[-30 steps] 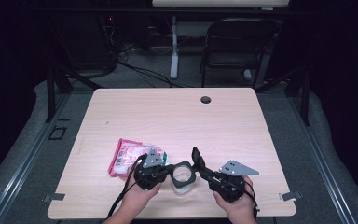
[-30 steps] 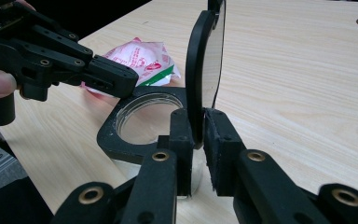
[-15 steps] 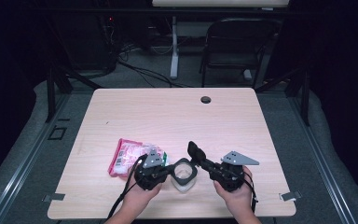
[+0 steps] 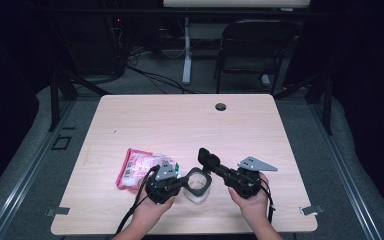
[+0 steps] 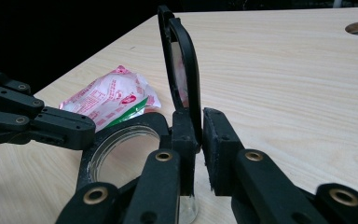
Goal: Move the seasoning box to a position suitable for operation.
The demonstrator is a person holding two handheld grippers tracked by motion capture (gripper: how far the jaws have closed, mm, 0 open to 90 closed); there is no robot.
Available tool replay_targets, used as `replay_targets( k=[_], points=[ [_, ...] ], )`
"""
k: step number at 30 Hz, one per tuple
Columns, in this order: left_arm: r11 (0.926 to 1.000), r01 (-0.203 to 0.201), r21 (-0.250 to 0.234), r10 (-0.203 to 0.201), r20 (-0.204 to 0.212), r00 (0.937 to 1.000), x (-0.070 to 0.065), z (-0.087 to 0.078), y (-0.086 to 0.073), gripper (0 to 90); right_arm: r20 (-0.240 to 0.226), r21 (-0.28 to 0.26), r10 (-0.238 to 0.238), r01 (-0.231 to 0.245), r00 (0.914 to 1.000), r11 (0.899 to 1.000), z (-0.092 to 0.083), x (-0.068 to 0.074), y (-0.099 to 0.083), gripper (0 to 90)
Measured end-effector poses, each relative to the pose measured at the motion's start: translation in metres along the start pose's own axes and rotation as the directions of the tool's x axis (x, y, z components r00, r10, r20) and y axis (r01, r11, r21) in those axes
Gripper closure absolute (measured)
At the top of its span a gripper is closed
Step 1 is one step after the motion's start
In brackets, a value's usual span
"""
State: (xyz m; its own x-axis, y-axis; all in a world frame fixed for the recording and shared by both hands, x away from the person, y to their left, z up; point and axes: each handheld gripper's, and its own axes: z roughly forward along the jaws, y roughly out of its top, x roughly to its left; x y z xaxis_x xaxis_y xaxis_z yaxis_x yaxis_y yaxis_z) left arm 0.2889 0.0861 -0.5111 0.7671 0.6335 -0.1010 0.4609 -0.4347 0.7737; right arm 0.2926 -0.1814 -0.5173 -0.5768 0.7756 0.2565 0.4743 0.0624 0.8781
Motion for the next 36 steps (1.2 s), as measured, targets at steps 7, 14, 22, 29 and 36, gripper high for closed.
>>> replay_targets(
  k=[7, 14, 22, 29, 36],
  points=[
    [0.9994, 0.009, -0.033, -0.01, -0.019, 0.9998, 0.005, -0.007, 0.0, 79.9, -0.004, -0.012, -0.002, 0.002, 1.0, 1.0, -0.002, -0.003, -0.002, 79.0],
    [0.9977, 0.015, -0.066, -0.018, -0.048, 0.9987, 0.023, -0.025, -0.015, 69.4, -0.006, -0.008, -0.012, 0.012, 0.9999, 1.0, -0.004, -0.001, -0.004, 82.5],
    [0.996, 0.064, -0.063, -0.07, -0.092, 0.9933, 0.04, -0.038, -0.048, 61.7, 0.004, -0.006, -0.02, 0.02, 0.9998, 1.0, -0.004, 0.0, -0.002, 84.0],
    [0.9948, 0.083, -0.059, -0.089, -0.119, 0.9889, 0.04, -0.04, -0.061, 59.0, -0.001, -0.02, -0.014, 0.014, 0.9999, 1.0, 0.005, -0.004, 0.003, 83.9],
    [0.9976, 0.049, -0.049, -0.057, -0.17, 0.9838, 0.037, -0.038, -0.065, 51.6, -0.024, -0.019, -0.017, 0.017, 0.9996, 1.0, 0.012, -0.008, 0.005, 74.1]
  ],
)
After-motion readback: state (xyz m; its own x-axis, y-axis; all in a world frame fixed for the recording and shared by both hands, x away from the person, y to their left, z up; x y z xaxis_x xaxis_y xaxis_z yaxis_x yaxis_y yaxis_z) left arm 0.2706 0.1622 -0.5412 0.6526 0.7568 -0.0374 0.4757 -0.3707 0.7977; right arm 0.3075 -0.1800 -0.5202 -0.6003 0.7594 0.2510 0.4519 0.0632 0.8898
